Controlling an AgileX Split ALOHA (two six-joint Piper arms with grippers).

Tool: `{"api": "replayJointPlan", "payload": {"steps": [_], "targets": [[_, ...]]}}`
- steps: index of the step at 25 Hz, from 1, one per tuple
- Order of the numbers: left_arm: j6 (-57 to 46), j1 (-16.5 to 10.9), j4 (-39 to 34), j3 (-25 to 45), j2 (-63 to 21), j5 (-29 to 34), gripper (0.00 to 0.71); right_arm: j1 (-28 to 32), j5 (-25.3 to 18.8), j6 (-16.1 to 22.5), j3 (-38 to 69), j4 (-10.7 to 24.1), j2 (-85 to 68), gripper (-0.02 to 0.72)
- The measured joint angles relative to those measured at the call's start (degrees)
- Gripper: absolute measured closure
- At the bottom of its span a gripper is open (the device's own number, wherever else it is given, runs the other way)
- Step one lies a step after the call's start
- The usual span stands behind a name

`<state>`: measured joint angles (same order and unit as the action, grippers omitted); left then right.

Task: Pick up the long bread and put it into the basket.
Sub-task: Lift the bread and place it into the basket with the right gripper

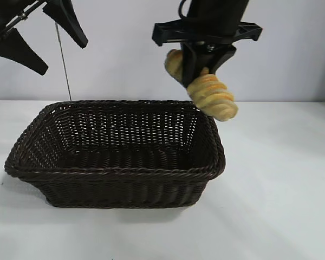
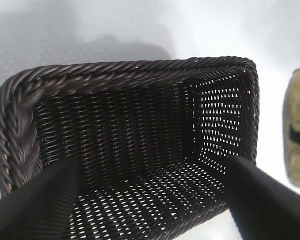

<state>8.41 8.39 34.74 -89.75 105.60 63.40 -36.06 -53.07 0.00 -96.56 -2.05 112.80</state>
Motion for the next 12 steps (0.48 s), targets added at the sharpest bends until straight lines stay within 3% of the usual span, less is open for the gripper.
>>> {"api": "replayJointPlan", "payload": {"steps": [5,12], "targets": [[0.00,0.00,0.00,0.00,0.00,0.00,0.124,-0.17,3.41,0.00,0.00,0.01,4.26,0.566],[0.00,0.00,0.00,0.00,0.00,0.05,0.124,-0.17,3.41,0.00,0.00,-0.55,5.75,0.547]]}}
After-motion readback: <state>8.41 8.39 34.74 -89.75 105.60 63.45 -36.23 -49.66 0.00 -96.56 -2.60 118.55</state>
